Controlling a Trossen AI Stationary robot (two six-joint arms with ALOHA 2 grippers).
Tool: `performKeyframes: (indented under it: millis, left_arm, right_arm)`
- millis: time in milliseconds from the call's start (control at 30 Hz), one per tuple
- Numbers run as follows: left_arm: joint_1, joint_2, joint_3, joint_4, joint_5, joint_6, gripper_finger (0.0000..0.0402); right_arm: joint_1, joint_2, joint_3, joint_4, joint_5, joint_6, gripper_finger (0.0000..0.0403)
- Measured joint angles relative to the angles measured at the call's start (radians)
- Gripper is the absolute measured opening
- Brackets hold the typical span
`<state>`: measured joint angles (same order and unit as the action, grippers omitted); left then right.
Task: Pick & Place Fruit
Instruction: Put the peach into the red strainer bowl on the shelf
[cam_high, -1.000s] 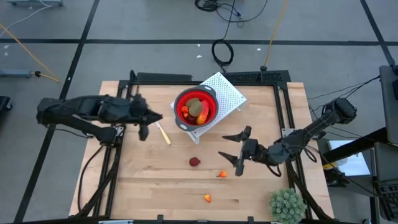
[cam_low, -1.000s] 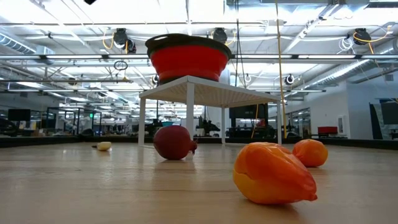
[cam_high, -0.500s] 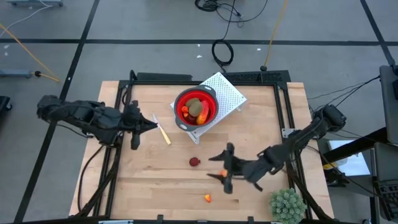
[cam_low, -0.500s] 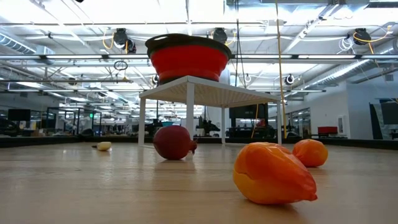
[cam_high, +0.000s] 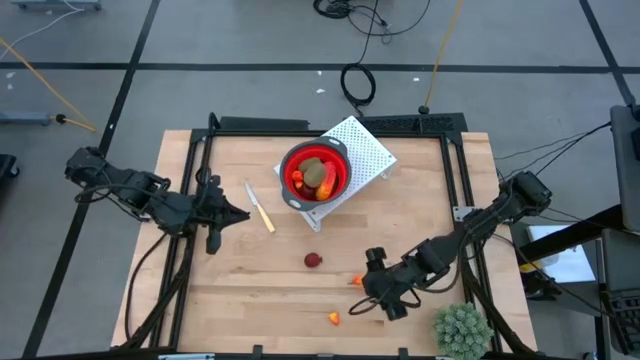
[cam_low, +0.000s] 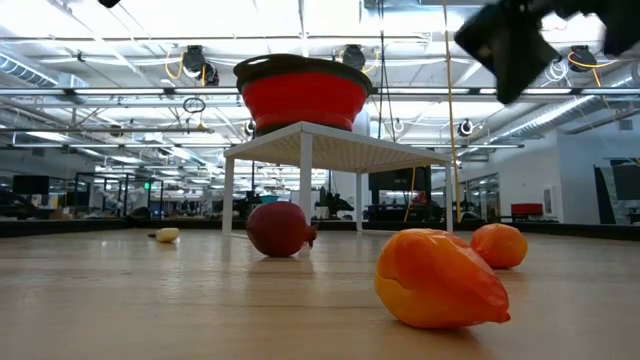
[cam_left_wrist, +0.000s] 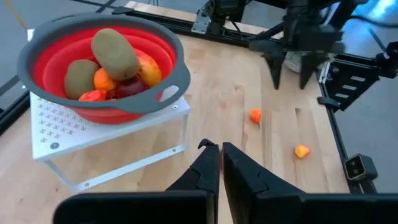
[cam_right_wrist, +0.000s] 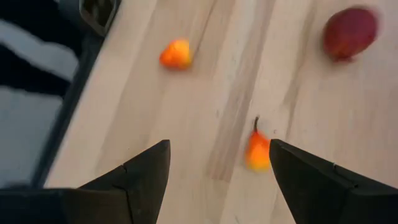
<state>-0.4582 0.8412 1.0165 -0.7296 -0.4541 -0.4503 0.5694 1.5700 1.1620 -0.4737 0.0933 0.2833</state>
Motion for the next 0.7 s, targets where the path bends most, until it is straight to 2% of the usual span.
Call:
performKeyframes:
  millis: [200, 333, 500, 700]
  left_arm:
    - [-0.037, 0.002, -0.001, 0.002, -0.031, -0.035, 0.0002]
    - [-0.056, 0.002, -0.001, 0.002, -0.073, -0.03, 0.0011]
    - [-0.06, 0.002, -0.001, 0.002, -0.073, -0.042, 0.0018]
    - [-0.06, 0.002, -0.001, 0.002, -0.073, -0.057, 0.0002]
  right_arm:
    - [-0.024, 0.0, -0.122, 0.106, -0.021, -0.093, 0.0265]
    - [-0.061, 0.0, -0.187, 0.245, -0.058, -0.121, 0.0265]
    - [-0.113, 0.0, -0.26, 0.388, -0.093, -0.158, 0.0265]
    - [-0.151, 0.0, -0.32, 0.47, -0.128, -0.21, 0.0265]
